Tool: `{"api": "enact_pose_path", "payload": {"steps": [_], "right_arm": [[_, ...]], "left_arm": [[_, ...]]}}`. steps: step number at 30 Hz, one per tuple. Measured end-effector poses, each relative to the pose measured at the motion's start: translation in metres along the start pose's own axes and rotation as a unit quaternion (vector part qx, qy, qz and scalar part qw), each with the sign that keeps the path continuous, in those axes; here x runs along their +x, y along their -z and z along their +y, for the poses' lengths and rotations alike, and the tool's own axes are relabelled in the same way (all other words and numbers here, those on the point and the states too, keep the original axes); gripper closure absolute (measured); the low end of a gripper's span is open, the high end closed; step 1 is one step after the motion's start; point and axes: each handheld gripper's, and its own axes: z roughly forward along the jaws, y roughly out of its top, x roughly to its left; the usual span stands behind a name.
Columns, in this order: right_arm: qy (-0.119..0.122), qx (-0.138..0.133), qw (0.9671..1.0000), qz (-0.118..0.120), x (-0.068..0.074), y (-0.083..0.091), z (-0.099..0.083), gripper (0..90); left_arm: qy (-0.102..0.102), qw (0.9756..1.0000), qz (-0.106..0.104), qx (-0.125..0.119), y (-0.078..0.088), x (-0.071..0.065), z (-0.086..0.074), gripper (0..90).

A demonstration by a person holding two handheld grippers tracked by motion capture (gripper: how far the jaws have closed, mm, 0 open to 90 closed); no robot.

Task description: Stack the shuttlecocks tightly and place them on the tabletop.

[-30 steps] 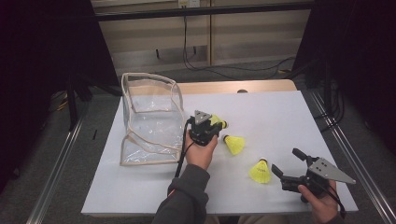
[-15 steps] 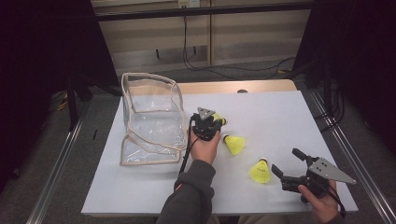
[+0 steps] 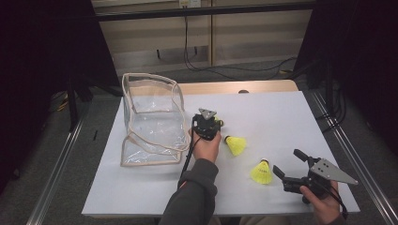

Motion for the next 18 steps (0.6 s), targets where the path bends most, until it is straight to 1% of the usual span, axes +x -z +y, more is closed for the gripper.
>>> {"api": "enact_pose_path", "payload": {"steps": [2, 3, 7, 8, 9, 13, 16, 17, 18], "right_arm": [[-0.002, -0.001, 1.0000, 0.000, 0.000, 0.000, 0.000, 3.0], [-0.002, -0.001, 1.0000, 0.000, 0.000, 0.000, 0.000, 3.0], [0.002, 0.001, 1.0000, 0.000, 0.000, 0.000, 0.000, 3.0], [0.000, 0.001, 1.0000, 0.000, 0.000, 0.000, 0.000, 3.0], [0.004, 0.002, 1.0000, 0.001, 0.000, 0.000, 0.000, 3.0], [0.004, 0.002, 1.0000, 0.000, 0.000, 0.000, 0.000, 3.0], [0.003, 0.002, 1.0000, 0.001, 0.000, 0.000, 0.000, 3.0], [-0.001, 0.000, 1.0000, 0.000, 0.000, 0.000, 0.000, 3.0], [-0.001, 0.000, 1.0000, -0.001, 0.000, 0.000, 0.000, 3.0]], "left_arm": [[-0.004, 1.0000, 0.004, -0.001, 0.000, 0.000, 0.000, 83.3], [0.001, 1.0000, 0.002, -0.004, 0.000, 0.000, 0.000, 82.6], [0.001, 0.9999, 0.007, -0.009, -0.001, -0.001, 0.001, 80.8], [-0.004, 0.9999, 0.011, -0.010, -0.001, 0.000, 0.001, 80.3], [-0.008, 0.9999, 0.011, -0.010, -0.002, 0.001, 0.001, 80.3], [-0.014, 0.9995, 0.020, -0.023, -0.008, 0.001, 0.000, 80.4], [-0.010, 0.9994, 0.022, -0.026, -0.012, 0.002, -0.001, 81.6], [-0.008, 0.9994, 0.022, -0.026, -0.014, 0.002, -0.001, 82.0], [-0.007, 0.9993, 0.019, -0.032, -0.015, 0.003, -0.001, 82.4]]}}
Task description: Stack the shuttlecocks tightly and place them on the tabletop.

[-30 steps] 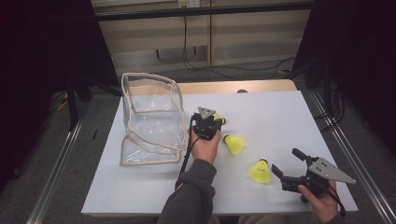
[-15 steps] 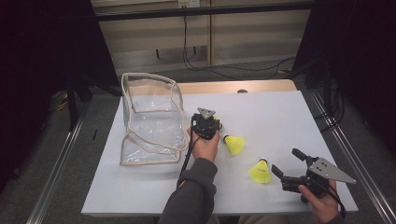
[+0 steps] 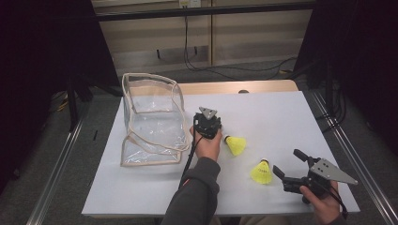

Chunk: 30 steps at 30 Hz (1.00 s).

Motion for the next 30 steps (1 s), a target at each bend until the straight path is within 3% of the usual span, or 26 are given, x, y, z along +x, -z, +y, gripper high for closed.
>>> {"api": "enact_pose_path", "payload": {"steps": [5, 13, 20, 30], "right_arm": [[-0.001, 0.001, 1.0000, 0.000, -0.001, 0.000, 0.000, 3.0], [0.002, -0.001, 1.0000, -0.001, -0.002, 0.001, 0.000, 3.0], [0.002, -0.001, 1.0000, -0.002, -0.002, 0.002, 0.000, 3.0], [0.000, -0.002, 1.0000, 0.000, -0.001, 0.002, 0.001, 3.2]], "left_arm": [[0.001, 0.9999, -0.007, -0.008, -0.006, -0.002, 0.004, 83.1], [-0.020, 0.9996, -0.018, -0.003, -0.014, -0.011, 0.005, 85.8], [-0.036, 0.9993, -0.012, -0.002, -0.008, -0.008, 0.007, 88.2], [-0.059, 0.9981, -0.002, 0.018, 0.006, -0.006, 0.008, 88.3]]}}
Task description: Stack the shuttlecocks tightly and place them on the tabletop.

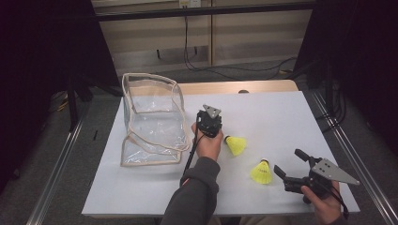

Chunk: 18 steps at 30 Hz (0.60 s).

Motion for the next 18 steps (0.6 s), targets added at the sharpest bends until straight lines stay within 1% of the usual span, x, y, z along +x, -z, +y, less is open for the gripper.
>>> {"api": "enact_pose_path", "payload": {"steps": [2, 3, 4, 6, 10, 11, 13, 16, 18], "right_arm": [[0.000, 0.000, 1.0000, -0.001, -0.0001, 0.0000, 0.0000, 3.2], [-0.003, -0.001, 1.0000, -0.001, 0.0002, 0.0000, 0.0002, 3.2], [0.001, 0.000, 1.0000, -0.002, -0.0004, 0.0002, 0.0000, 3.2], [0.001, 0.000, 1.0000, -0.003, -0.0006, 0.0003, -0.0001, 3.2], [0.003, -0.001, 1.0000, -0.003, -0.0008, 0.0007, 0.0001, 3.1], [0.004, -0.001, 1.0000, -0.003, -0.0008, 0.0007, 0.0002, 3.1], [0.002, -0.002, 1.0000, -0.003, -0.0005, 0.0006, 0.0001, 3.1], [0.000, -0.002, 1.0000, -0.004, 0.0002, 0.0002, -0.0002, 3.1], [0.003, 0.000, 1.0000, -0.003, 0.0001, 0.0003, -0.0005, 3.0]], "left_arm": [[-0.001, 1.0000, -0.002, -0.002, 0.0024, -0.0002, -0.0001, 88.3], [-0.001, 1.0000, -0.001, 0.000, 0.0033, -0.0004, -0.0006, 88.2], [-0.004, 1.0000, 0.000, 0.002, 0.0041, 0.0001, -0.0008, 88.3], [-0.005, 1.0000, 0.006, 0.006, 0.0052, 0.0021, -0.0021, 88.3], [-0.002, 0.9998, 0.016, 0.011, 0.0074, 0.0064, -0.0044, 88.3], [-0.004, 0.9997, 0.018, 0.014, 0.0085, 0.0074, -0.0045, 88.3], [0.000, 0.9997, 0.020, 0.014, 0.0104, 0.0067, -0.0046, 88.4], [-0.004, 0.9994, 0.024, 0.025, 0.0113, 0.0052, -0.0053, 88.3], [-0.016, 0.9988, 0.034, 0.032, 0.0111, 0.0038, -0.0058, 88.4]]}}
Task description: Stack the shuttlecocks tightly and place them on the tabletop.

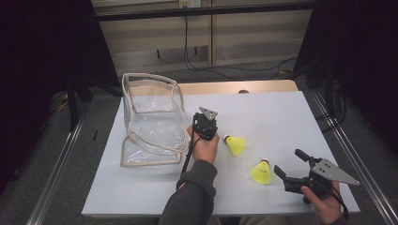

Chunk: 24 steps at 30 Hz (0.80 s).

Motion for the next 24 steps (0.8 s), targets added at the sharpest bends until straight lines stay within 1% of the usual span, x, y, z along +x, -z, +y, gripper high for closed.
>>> {"api": "enact_pose_path", "payload": {"steps": [2, 3, 4, 5, 6, 8, 10, 11, 16, 17, 18, 20, 22, 23, 24], "right_arm": [[-0.005, -0.002, 1.0000, -0.001, 0.001, 0.000, 0.000, 3.1], [-0.004, -0.002, 1.0000, -0.001, 0.001, 0.000, 0.000, 3.1], [-0.004, -0.002, 1.0000, -0.001, 0.001, 0.000, 0.000, 3.1], [-0.004, -0.002, 1.0000, -0.001, 0.001, 0.000, 0.000, 3.1], [0.001, 0.000, 1.0000, 0.000, 0.001, 0.000, 0.000, 3.1], [0.001, 0.000, 1.0000, 0.001, 0.001, 0.000, 0.000, 3.1], [0.000, 0.000, 1.0000, 0.002, 0.002, 0.000, 0.000, 3.1], [0.000, 0.000, 1.0000, 0.002, 0.001, 0.000, 0.000, 3.1], [0.001, 0.000, 1.0000, 0.003, 0.001, -0.001, 0.000, 3.1], [0.000, -0.001, 1.0000, 0.003, 0.001, -0.001, 0.000, 3.1], [0.000, 0.001, 1.0000, 0.004, 0.001, -0.001, 0.000, 3.1], [0.001, 0.000, 1.0000, 0.003, 0.001, -0.001, 0.000, 3.1], [0.001, 0.001, 1.0000, 0.003, 0.000, -0.001, 0.000, 3.1], [0.000, 0.000, 1.0000, 0.003, 0.000, -0.001, 0.000, 3.1], [0.000, 0.000, 1.0000, 0.003, 0.001, -0.001, 0.000, 3.1]], "left_arm": [[-0.010, 1.0000, 0.000, 0.002, 0.000, -0.001, 0.000, 88.4], [-0.008, 1.0000, -0.003, 0.001, -0.001, -0.003, 0.000, 88.3], [-0.008, 0.9999, -0.013, 0.002, -0.002, -0.004, 0.000, 88.1], [-0.008, 0.9998, -0.017, 0.000, -0.003, -0.004, 0.000, 87.3], [-0.003, 0.9998, -0.020, -0.002, -0.004, -0.005, 0.000, 85.9], [0.009, 0.9992, -0.038, -0.006, -0.007, -0.006, -0.001, 82.5], [0.021, 0.9985, -0.049, -0.008, -0.010, -0.008, -0.001, 79.1], [0.024, 0.9981, -0.056, -0.008, -0.011, -0.008, 0.000, 77.8], [0.032, 0.9971, -0.069, -0.012, -0.015, -0.012, 0.001, 74.0], [0.035, 0.9968, -0.071, -0.011, -0.016, -0.013, 0.002, 72.5], [0.034, 0.9966, -0.074, -0.010, -0.016, -0.013, 0.002, 70.5], [0.034, 0.9967, -0.073, -0.009, -0.017, -0.014, 0.003, 70.5], [0.025, 0.9975, -0.065, -0.009, -0.018, -0.014, 0.004, 71.1], [0.026, 0.9980, -0.057, -0.010, -0.018, -0.013, 0.004, 71.2], [0.024, 0.9982, -0.054, -0.011, -0.018, -0.013, 0.005, 71.4]]}}
